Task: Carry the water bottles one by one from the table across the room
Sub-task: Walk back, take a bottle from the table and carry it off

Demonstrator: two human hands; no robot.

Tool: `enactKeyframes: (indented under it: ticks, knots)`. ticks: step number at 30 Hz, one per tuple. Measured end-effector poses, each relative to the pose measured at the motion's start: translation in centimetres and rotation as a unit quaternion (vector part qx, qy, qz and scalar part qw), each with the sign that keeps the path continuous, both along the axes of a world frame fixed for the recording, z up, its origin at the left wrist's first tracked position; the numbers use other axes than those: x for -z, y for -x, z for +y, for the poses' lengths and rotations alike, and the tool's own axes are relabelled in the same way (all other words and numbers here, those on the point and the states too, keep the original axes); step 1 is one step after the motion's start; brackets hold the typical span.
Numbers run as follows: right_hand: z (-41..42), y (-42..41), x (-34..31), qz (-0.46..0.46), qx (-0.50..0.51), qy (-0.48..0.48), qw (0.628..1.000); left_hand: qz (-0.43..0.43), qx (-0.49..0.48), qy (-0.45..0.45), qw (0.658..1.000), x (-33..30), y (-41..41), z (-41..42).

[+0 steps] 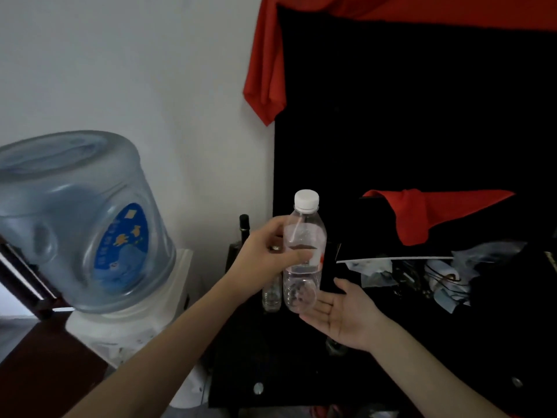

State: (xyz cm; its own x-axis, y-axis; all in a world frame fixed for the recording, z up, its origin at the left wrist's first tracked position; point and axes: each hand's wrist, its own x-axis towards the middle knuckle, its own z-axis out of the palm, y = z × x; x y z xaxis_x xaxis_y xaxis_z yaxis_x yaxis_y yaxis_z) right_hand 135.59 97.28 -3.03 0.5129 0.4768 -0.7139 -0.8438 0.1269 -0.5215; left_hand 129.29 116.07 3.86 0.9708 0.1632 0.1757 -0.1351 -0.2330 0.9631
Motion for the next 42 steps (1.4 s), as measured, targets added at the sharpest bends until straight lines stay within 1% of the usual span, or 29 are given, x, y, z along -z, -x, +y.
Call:
enactKeyframes:
  ticks: [5, 8, 11, 13, 19, 23, 26, 32, 36, 42]
  knots:
    - [-0.7, -8.2, 0.4, 0.002, -0.006, 0.004, 1.000, 0.011, 0.002, 0.002, 1.000, 0.2, -7.5, -0.9]
    - [-1.5, -14.1, 1.2, -0.003, -0.029, 0.007, 1.000, 0.010, -0.017, 0.006, 1.000, 0.8, -11.5, -1.3]
    - [-2.0, -18.8, 3.4, 0.006, -0.031, 0.013, 0.999, 0.018, -0.034, -0.006, 0.999, 3.2, -14.7, -1.9]
    - [-2.0, -20.5, 5.9, 0.027, -0.034, 0.024, 0.999, 0.043, -0.037, -0.016, 0.998, 5.7, -16.2, -2.2]
    - [-1.5, -22.3, 15.8, 0.088, -0.060, 0.064, 0.992, 0.135, -0.023, -0.042, 0.990, 14.4, -18.6, -2.4]
    - [-1.3, -23.4, 21.2, 0.130, -0.041, 0.072, 0.988, 0.174, -0.026, -0.057, 0.983, 19.9, -19.5, -1.7]
    - [-0.6, -23.8, 24.3, 0.136, -0.047, 0.089, 0.986, 0.195, -0.026, -0.065, 0.978, 23.1, -19.7, -1.3]
    - [0.7, -23.7, 27.1, 0.120, -0.090, 0.142, 0.978, 0.223, -0.023, -0.081, 0.971, 27.5, -18.7, -0.9]
    - [1.0, -23.4, 27.7, 0.102, -0.106, 0.149, 0.978, 0.242, -0.007, -0.089, 0.966, 28.3, -18.0, -1.1]
    - [1.0, -23.2, 27.5, 0.091, -0.103, 0.145, 0.980, 0.239, 0.001, -0.102, 0.966, 28.5, -17.8, -1.4]
